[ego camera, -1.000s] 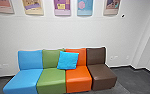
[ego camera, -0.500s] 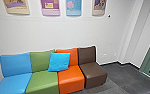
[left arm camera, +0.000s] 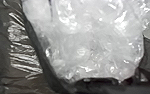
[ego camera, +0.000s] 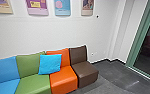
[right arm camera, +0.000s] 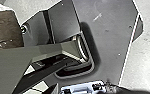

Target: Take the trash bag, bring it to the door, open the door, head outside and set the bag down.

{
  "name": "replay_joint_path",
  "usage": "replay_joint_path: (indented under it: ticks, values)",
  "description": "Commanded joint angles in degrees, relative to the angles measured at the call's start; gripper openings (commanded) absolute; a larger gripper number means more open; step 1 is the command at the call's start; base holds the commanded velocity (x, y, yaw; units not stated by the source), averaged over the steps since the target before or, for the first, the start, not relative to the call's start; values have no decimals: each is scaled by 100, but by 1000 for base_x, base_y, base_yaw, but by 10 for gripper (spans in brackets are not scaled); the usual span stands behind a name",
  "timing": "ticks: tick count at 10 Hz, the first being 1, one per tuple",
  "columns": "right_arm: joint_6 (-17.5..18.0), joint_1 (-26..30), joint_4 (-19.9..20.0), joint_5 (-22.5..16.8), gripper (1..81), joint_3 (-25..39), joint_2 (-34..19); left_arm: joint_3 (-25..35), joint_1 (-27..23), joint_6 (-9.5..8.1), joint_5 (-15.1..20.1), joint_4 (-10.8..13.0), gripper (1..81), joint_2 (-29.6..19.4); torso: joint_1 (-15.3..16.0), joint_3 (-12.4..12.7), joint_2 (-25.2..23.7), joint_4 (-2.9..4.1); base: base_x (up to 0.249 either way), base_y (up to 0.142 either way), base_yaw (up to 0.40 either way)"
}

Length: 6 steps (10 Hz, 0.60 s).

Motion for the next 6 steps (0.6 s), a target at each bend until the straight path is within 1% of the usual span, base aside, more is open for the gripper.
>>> replay_joint_path:
  ticks: [1, 6]
  values:
    - [0, 156, 2, -382, 811, -181, 180, -3, -378, -1, 403, -59, 10, -15, 0, 0, 0, 0, 0, 0, -261]
    - [-9, 200, 2, -373, 811, -321, 294, -3, -386, 16, 403, -7, 10, 29, 0, 0, 0, 0, 0, 0, -261]
